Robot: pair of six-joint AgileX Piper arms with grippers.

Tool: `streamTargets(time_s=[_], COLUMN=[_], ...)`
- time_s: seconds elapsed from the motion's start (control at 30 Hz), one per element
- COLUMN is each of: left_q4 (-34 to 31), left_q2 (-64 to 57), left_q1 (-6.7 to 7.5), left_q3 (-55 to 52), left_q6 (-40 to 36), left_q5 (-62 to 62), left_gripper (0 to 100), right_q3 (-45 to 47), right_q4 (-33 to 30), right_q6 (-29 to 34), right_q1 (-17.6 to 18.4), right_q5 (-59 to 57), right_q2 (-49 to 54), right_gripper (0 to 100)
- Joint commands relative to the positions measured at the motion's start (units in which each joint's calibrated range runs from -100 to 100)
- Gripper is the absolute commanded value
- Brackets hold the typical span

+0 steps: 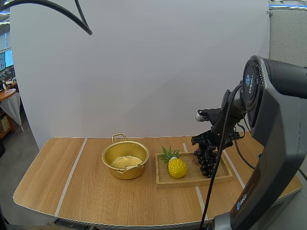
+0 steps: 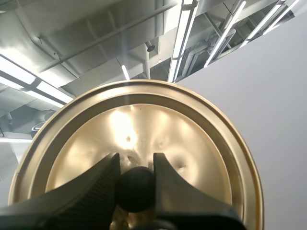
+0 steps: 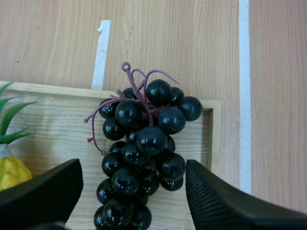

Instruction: Open the pot, put the grape inside, and close it

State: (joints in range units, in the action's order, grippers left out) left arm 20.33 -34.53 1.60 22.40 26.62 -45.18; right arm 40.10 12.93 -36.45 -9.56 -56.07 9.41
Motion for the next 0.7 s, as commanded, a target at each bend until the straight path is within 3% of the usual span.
streamTargets(time_s=[0.0,0.67], left_q4=[0.04,0.04], left_q2=[-0.41,-0.41], left_q1=[0.18,0.18], left_q3=[0.47,0.47], left_q6=[-0.42,-0.42], left_q5=[2.03,2.03], left_gripper=[0,0], right_q3=[-0.36,-0.36], right_q4=[0.12,0.49], right_q6=[-0.56,-0.67], right_q1=[0.01,0.58], right_q5=[1.30,7.26], right_q2=[-0.63,-11.91], right_gripper=[100,100])
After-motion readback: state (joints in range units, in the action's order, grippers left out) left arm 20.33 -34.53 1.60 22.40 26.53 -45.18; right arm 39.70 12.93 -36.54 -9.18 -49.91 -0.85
